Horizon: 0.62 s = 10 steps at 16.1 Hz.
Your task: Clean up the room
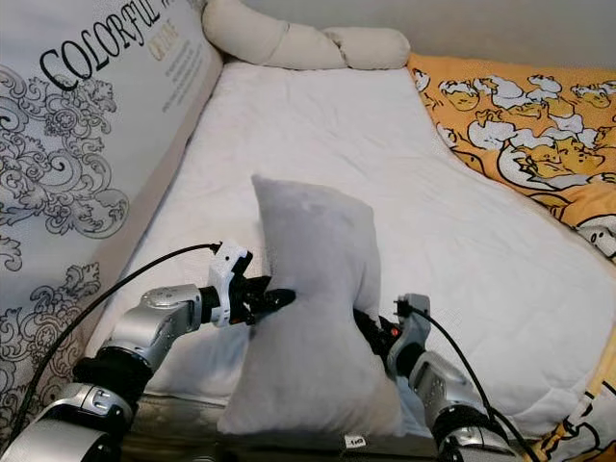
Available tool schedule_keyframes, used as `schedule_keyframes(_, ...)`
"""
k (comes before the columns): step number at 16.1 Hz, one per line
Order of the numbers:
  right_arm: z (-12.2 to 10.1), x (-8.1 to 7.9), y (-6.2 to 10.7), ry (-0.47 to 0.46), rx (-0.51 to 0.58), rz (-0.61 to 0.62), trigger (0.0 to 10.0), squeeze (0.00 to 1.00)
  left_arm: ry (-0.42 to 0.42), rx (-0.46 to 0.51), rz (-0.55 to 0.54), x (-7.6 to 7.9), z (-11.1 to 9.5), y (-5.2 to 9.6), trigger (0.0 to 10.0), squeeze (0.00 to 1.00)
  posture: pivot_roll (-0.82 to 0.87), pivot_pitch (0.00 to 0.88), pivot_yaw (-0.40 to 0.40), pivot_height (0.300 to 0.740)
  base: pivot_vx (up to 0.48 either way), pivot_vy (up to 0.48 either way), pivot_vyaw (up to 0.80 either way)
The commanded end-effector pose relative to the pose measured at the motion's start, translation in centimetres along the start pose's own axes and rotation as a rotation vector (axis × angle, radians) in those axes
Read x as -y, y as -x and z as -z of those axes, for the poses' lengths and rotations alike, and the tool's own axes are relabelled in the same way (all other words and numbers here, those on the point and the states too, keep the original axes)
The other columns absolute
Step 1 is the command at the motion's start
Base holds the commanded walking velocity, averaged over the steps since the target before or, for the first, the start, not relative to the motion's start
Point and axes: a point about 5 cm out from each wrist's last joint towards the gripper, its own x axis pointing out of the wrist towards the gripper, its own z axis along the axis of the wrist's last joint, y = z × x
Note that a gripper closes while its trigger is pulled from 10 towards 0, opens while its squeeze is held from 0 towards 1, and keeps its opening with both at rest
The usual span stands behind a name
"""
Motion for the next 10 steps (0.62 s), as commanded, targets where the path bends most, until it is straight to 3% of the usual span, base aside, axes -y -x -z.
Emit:
schedule_keyframes(1,0.9,-0.1,-0.2,0.000,-0.054,0.037,0.0,0.00,-0.016,0.023,-0.052,-0.3,-0.5,-0.1,0.0,0.00,0.02,0.000,-0.002,0.740,0.000,0.000,0.00)
schedule_keyframes(3,-1.3,-0.3,-0.7,0.032,-0.013,-0.015,0.0,0.00,-0.010,0.034,-0.082,-0.5,-0.4,0.0,0.0,0.00,0.02,0.000,-0.006,0.740,0.000,0.000,0.00)
schedule_keyframes(4,-4.4,-1.7,-1.3,0.085,0.051,-0.179,0.0,0.00,-0.012,0.035,-0.086,-0.5,-0.2,0.1,0.0,0.00,0.01,0.000,-0.007,0.740,0.000,0.000,0.00)
schedule_keyframes(6,-5.5,-2.5,-1.5,0.134,0.079,-0.248,0.0,0.00,-0.016,0.032,-0.090,-0.5,-0.1,0.1,0.0,0.00,0.01,0.000,-0.012,0.740,0.000,0.000,0.00)
schedule_keyframes(8,-7.1,-5.5,-1.7,0.225,0.040,-0.391,0.0,0.00,-0.052,0.017,-0.090,-0.2,0.1,-0.1,0.0,0.00,0.01,0.000,-0.029,0.740,0.000,0.000,0.00)
schedule_keyframes(10,-7.2,-6.7,-1.6,0.263,0.014,-0.419,0.0,0.00,-0.067,0.018,-0.094,-0.2,0.1,-0.2,0.0,0.00,0.01,0.000,-0.036,0.740,0.000,0.000,0.00)
